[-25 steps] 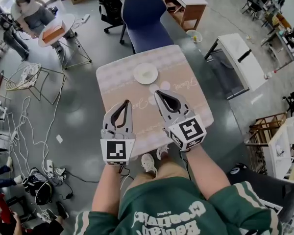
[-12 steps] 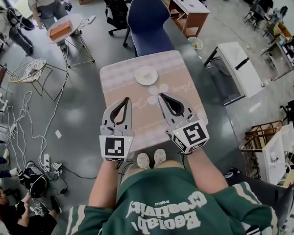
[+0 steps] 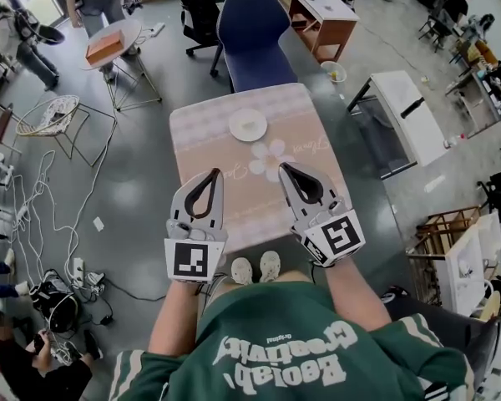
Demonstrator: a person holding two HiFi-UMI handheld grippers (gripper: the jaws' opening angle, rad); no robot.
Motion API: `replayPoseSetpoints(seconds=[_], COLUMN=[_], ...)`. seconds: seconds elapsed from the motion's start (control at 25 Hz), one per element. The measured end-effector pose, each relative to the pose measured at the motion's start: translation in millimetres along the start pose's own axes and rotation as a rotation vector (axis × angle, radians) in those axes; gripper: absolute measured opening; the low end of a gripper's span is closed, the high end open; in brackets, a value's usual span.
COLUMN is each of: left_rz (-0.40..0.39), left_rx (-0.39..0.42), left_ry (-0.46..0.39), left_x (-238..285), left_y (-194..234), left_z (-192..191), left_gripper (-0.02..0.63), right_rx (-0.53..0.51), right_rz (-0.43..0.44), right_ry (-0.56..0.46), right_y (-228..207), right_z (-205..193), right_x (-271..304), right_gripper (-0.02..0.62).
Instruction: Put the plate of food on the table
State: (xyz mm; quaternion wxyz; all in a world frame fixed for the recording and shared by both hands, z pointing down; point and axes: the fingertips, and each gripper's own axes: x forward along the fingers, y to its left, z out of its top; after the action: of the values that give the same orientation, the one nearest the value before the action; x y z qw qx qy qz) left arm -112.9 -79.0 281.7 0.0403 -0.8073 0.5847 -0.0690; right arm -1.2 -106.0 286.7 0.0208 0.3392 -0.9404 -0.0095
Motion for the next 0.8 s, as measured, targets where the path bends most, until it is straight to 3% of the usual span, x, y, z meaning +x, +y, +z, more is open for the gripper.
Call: replayPoseSetpoints(seconds=[0.8], left_rz=[-0.026], left_rx=[0.015], left_ry=[-0.007], left_x=[8.0], left_y=[-5.1], left_z=[5.6], left_gripper=[0.009], right_rx=[-0.007], right_rz=[0.037], right_ry=[-0.014], right_y=[3.2], right_z=[4.9], right_x=[9.3], right_gripper=[0.014])
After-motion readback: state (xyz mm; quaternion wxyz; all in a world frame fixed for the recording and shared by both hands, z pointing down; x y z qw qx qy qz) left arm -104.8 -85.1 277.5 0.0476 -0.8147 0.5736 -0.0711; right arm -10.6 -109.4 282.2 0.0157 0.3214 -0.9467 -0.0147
